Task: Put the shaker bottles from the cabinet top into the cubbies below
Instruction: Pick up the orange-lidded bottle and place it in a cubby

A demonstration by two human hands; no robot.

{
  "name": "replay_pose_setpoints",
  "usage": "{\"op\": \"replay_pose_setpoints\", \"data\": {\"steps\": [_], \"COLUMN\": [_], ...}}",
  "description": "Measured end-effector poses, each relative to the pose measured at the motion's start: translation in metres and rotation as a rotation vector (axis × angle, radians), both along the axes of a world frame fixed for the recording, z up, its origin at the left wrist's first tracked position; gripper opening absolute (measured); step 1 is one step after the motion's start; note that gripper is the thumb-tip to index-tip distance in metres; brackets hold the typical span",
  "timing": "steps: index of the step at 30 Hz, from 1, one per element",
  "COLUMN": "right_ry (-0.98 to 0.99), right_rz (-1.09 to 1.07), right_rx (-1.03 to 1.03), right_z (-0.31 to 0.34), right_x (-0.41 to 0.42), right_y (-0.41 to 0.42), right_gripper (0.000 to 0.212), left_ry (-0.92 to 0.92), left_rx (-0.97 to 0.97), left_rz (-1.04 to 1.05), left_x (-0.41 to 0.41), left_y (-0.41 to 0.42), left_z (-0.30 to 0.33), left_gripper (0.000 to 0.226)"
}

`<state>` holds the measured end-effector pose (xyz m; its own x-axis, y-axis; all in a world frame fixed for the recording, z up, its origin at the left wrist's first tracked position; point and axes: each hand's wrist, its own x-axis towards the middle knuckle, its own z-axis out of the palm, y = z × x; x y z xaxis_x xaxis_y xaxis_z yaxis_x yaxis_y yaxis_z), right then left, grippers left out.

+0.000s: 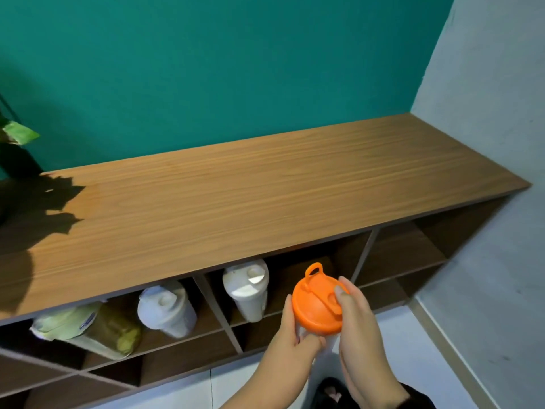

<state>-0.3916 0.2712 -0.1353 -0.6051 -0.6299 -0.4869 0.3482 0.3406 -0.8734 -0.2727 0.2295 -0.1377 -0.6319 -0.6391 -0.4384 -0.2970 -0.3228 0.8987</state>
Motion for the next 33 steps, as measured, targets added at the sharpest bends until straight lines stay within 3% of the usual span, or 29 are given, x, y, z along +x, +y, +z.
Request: {"op": "replay_pose_setpoints", "data": {"steps": [4, 7, 12, 15, 16, 19, 27, 31, 33], "right_ry": [-0.028, -0.041, -0.061, -0.041, -0.027, 0.001, -0.019, -0.095, -0.167], "right_rz": [-0.008, 0.017, -0.019, -0.025, -0.014, 0.003, 0.017, -0.05, -0.087], "right_rx": [-0.009, -0.033, -0.01, 0.042, 0.049, 0.051, 0.052, 0.049, 0.043], "right_z": [-0.026, -0.043, -0.065, -0.077, -0.078, -0.083, -0.09, -0.095, -0.096], "right_x": [-0.019, -0.035, -0.057, -0.063, -0.062, -0.061, -0.062, -0.064, -0.065], "right_y": [-0.029, -0.051, -0.081, -0.095, -0.098, -0.104, -0.104, -0.103, -0.103], "right_gripper": [0.043, 0.042, 0.039, 0.049, 0.056, 0.066, 0.076, 0.084, 0.081], "left_ry": [-0.042, -0.046, -0.123, -0.24, -0.271, -0.277, -0.232, -0.265, -0.279], "left_rx": [-0.023, -0.018, -0.101, -0.054, -0.024, -0.004, -0.071, -0.048, -0.028], "left_rz": [0.083, 0.127, 0.192, 0.241, 0.259, 0.287, 0.329, 0.398, 0.339], "left_x": [-0.022, -0.04, -0.063, -0.072, -0.073, -0.076, -0.076, -0.071, -0.073], "left_y": [-0.017, -0.034, -0.063, -0.075, -0.077, -0.083, -0.084, -0.065, -0.058], "left_z": [-0.018, -0.029, -0.048, -0.061, -0.061, -0.07, -0.078, -0.074, -0.069], "left_gripper": [0.101, 0.057, 0.046, 0.006, 0.007, 0.05, 0.07, 0.054, 0.029]}}
